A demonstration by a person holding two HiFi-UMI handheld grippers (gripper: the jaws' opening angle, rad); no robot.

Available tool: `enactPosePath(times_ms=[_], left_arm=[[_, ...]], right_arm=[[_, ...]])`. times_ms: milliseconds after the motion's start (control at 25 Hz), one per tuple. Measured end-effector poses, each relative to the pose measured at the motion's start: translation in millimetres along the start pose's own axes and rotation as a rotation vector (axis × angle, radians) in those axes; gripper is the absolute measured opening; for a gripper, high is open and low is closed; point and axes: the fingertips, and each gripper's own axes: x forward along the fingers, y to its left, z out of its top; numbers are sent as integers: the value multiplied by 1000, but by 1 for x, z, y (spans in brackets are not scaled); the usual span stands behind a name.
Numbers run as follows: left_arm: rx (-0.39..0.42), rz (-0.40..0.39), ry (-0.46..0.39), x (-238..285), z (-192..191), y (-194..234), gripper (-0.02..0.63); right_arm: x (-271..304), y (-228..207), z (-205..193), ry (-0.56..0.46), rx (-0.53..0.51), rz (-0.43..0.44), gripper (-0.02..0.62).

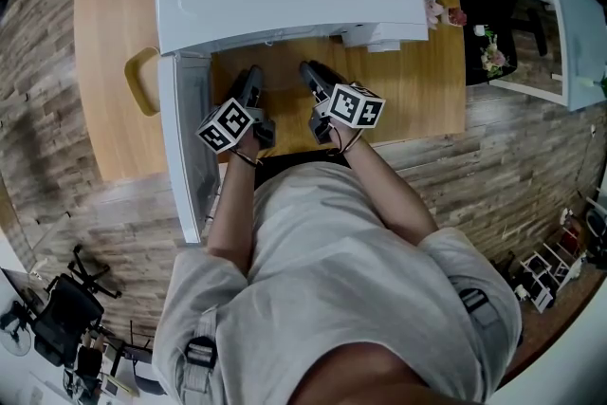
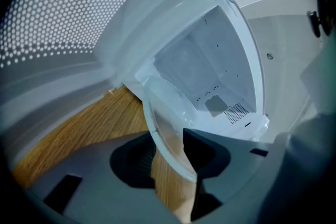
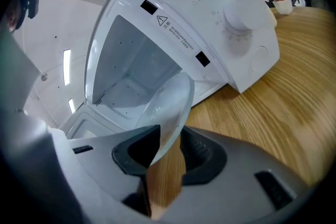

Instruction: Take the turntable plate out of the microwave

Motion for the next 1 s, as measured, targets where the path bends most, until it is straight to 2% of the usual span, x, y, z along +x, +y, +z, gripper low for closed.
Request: enactPosePath(times_ms=[280,320,400,480,600,640,720,880,1000], left_arm=[[-12,-44,-6,-4,-2,-6,167],[-11,-44,-8,-4,-1,-6,166],[-8,-49,-12,-3,1,-9,163],[-1,-43,-8,-4,1,-8,161],[-3,-42,-8,-5,1,-8,161],[-4,-43,-7,-5,1,-8,161],[-4,-48,-2,-4,0,-9,161],[6,-44,-17,-2,3,-5,188],[-58,-53,-74,2,10,-1,217]], right_arm=[[-3,-1,-5,6,-8,44,134],[-2,-3,-3,9,-14,51,146],[0,-9,7,-2,-11,62,229],[6,-14,20,-22,6,74,244],[22,-16,30,-23,22,94,241],[27,-17,32,-21,23,98,228],[33,-18,34,-22,27,105,149],[30,-4,32,-29,74,158,121],[25,0,24,-34,112,164,110]])
